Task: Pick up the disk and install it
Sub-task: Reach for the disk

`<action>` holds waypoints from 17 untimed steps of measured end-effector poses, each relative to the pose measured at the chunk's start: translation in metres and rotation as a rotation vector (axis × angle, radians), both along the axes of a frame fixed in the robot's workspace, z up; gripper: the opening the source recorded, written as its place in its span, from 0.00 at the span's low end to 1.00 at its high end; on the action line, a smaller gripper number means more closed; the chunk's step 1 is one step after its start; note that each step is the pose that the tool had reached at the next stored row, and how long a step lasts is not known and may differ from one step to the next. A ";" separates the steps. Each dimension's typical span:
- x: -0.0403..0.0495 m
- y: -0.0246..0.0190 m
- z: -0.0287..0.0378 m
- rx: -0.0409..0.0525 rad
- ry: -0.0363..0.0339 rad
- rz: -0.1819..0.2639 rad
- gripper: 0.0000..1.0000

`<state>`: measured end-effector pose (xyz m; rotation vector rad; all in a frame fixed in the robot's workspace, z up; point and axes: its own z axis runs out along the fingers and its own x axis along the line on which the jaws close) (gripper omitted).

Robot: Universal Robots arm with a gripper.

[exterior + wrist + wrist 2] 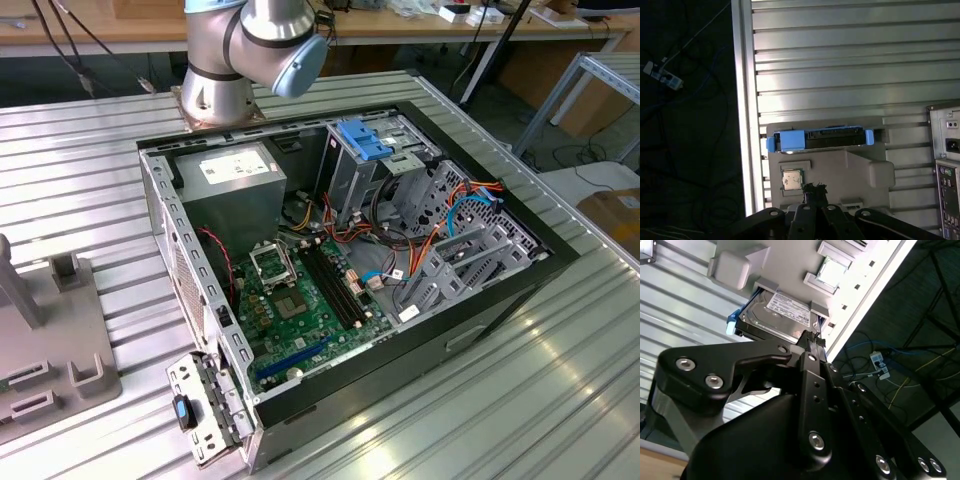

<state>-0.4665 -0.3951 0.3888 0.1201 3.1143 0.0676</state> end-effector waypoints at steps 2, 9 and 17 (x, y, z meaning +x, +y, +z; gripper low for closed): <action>0.0000 0.0005 -0.0031 0.0002 0.0066 0.000 0.11; 0.0000 0.0076 -0.0098 0.0093 0.0146 0.000 0.11; 0.0000 0.0269 -0.0155 0.0188 0.0221 0.000 0.11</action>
